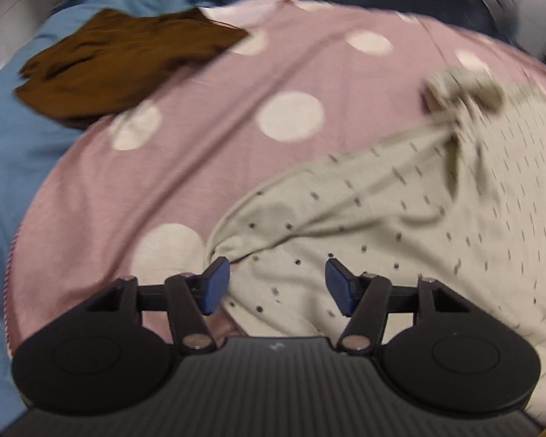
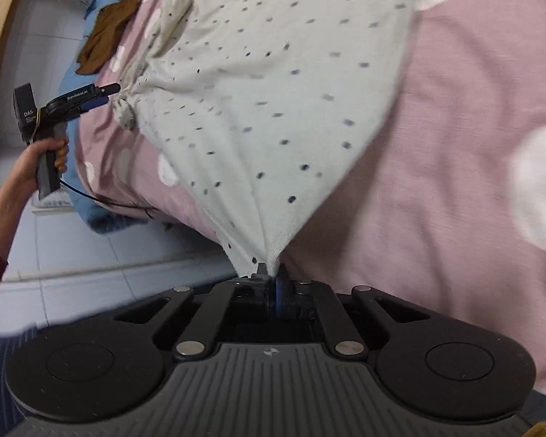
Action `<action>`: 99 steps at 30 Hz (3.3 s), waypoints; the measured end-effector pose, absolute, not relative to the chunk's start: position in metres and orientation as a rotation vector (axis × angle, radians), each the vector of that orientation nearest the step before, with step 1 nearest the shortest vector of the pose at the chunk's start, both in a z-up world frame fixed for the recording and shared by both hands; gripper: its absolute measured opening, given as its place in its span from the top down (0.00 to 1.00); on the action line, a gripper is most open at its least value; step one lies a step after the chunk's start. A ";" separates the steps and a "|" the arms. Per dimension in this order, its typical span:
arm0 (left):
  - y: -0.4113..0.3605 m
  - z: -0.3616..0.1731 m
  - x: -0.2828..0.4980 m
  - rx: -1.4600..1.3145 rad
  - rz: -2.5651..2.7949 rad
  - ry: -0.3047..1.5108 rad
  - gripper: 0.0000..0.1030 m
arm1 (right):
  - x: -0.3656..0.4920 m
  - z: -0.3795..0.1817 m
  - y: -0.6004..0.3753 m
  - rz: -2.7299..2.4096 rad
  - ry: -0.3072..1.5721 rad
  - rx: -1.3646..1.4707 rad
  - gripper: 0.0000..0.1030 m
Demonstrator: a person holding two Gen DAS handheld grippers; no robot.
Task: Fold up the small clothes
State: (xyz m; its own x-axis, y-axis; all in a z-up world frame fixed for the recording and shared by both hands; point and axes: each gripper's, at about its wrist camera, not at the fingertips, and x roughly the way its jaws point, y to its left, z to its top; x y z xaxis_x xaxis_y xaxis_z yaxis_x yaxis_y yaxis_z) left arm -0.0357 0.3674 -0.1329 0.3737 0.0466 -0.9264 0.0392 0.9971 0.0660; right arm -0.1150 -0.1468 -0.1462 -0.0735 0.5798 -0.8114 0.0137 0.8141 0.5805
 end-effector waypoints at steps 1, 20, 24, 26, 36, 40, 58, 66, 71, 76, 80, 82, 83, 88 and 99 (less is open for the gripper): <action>0.362 -0.137 -0.040 0.091 -0.026 1.203 0.44 | -0.120 -0.140 -0.160 0.477 1.606 0.463 0.95; 0.354 -0.179 -0.043 0.006 -0.240 1.374 0.90 | -0.121 -0.138 -0.183 0.450 1.634 0.385 0.95; 0.348 -0.169 -0.061 0.011 -0.299 1.418 0.99 | -0.126 -0.127 -0.189 0.497 1.630 0.392 0.95; 0.352 -0.160 -0.071 0.030 -0.292 1.421 0.99 | -0.128 -0.118 -0.190 0.517 1.628 0.378 0.95; 0.364 -0.169 -0.083 0.121 -0.161 1.498 0.87 | -0.128 -0.159 -0.183 0.419 1.709 0.270 0.75; 0.355 -0.121 -0.071 0.192 -0.119 1.336 0.43 | -0.124 -0.129 -0.191 0.347 1.608 0.166 0.63; 0.109 -0.199 0.114 0.291 -0.475 1.060 0.78 | 0.084 -0.105 -0.172 0.350 1.040 0.067 0.70; 0.125 -0.196 0.214 0.296 -0.288 0.932 0.77 | 0.191 -0.168 -0.155 0.400 1.060 0.056 0.70; 0.143 -0.207 0.289 0.321 -0.159 0.938 0.72 | 0.240 -0.176 -0.170 0.342 1.018 0.005 0.83; 0.164 -0.207 0.323 0.341 -0.060 0.948 0.68 | 0.266 -0.171 -0.189 0.273 1.003 -0.015 0.83; 0.195 -0.174 0.304 0.341 -0.077 0.904 0.53 | 0.248 -0.147 -0.194 0.205 0.927 -0.081 0.61; 0.214 -0.153 0.273 0.308 -0.145 0.897 0.48 | 0.228 -0.130 -0.200 0.255 0.895 -0.005 0.61; 0.223 -0.144 0.255 0.307 -0.167 0.908 0.46 | 0.216 -0.123 -0.201 0.269 0.891 0.010 0.60; 0.272 -0.125 0.163 0.296 -0.276 0.977 0.45 | 0.159 -0.107 -0.185 0.366 0.932 0.038 0.53; 0.295 -0.190 0.094 0.322 -0.290 1.204 0.57 | 0.082 -0.110 -0.154 0.385 1.033 0.151 0.53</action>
